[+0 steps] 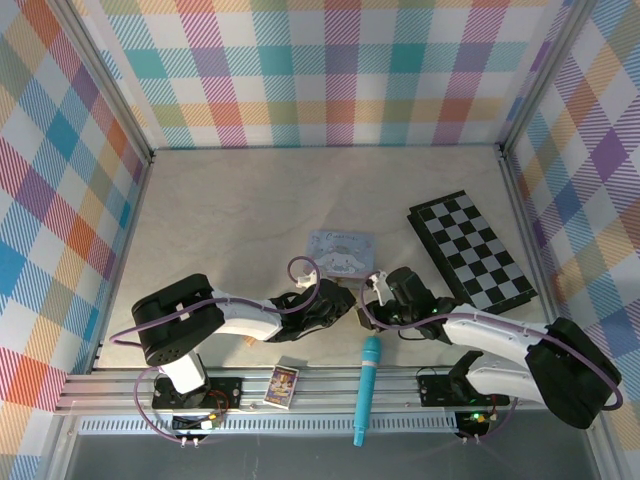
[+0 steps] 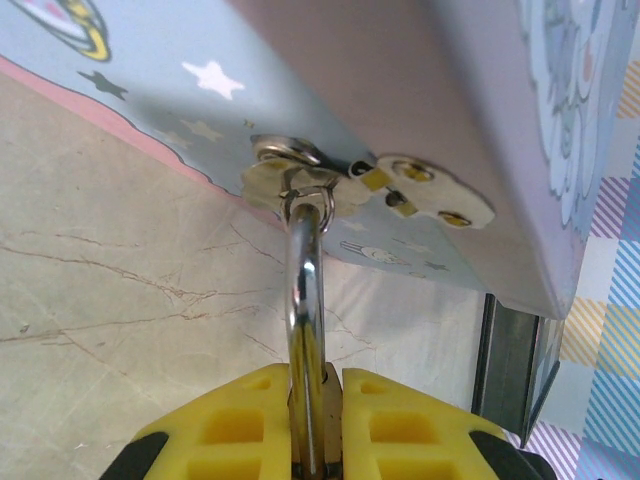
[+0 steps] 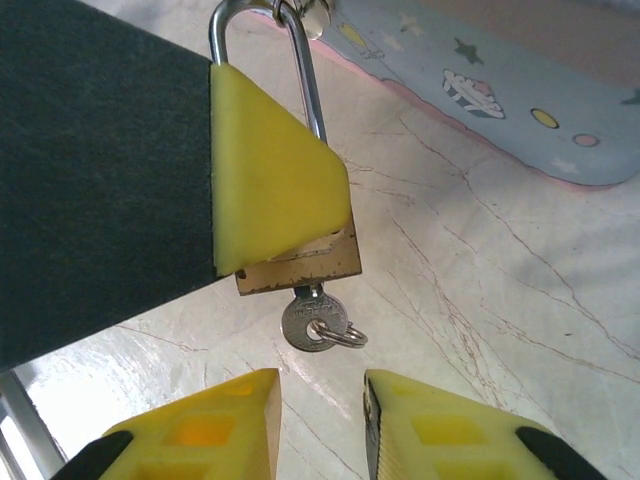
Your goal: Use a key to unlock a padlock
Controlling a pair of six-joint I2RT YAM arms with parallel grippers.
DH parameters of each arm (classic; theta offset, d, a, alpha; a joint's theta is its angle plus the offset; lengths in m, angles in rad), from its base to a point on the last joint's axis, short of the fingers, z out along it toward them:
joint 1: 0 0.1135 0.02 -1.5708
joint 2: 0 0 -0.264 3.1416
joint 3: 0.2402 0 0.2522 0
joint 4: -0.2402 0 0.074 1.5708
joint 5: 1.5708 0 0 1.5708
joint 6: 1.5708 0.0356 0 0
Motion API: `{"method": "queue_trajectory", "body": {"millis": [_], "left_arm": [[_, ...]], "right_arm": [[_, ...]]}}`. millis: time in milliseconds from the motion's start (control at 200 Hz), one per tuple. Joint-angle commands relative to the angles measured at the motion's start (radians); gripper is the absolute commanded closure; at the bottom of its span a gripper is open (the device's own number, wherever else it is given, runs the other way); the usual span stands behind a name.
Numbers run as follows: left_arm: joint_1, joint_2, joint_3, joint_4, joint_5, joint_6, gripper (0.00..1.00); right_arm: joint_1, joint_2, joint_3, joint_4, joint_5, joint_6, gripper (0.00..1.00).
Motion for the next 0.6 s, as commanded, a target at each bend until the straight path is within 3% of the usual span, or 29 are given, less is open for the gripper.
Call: {"method": "queue_trajectory", "body": {"millis": [0,595], "left_arm": [[0.006,-0.036,0.023,0.02,0.016,-0.001,1.0],[0.006,-0.026,-0.006,0.08,0.046,-0.038,1.0]], "right_arm": [[0.02,0.016,0.038,0.012,0.031,-0.049,0.7],[0.084,0.126,0.058,0.137,0.131,-0.138,0.79]]}}
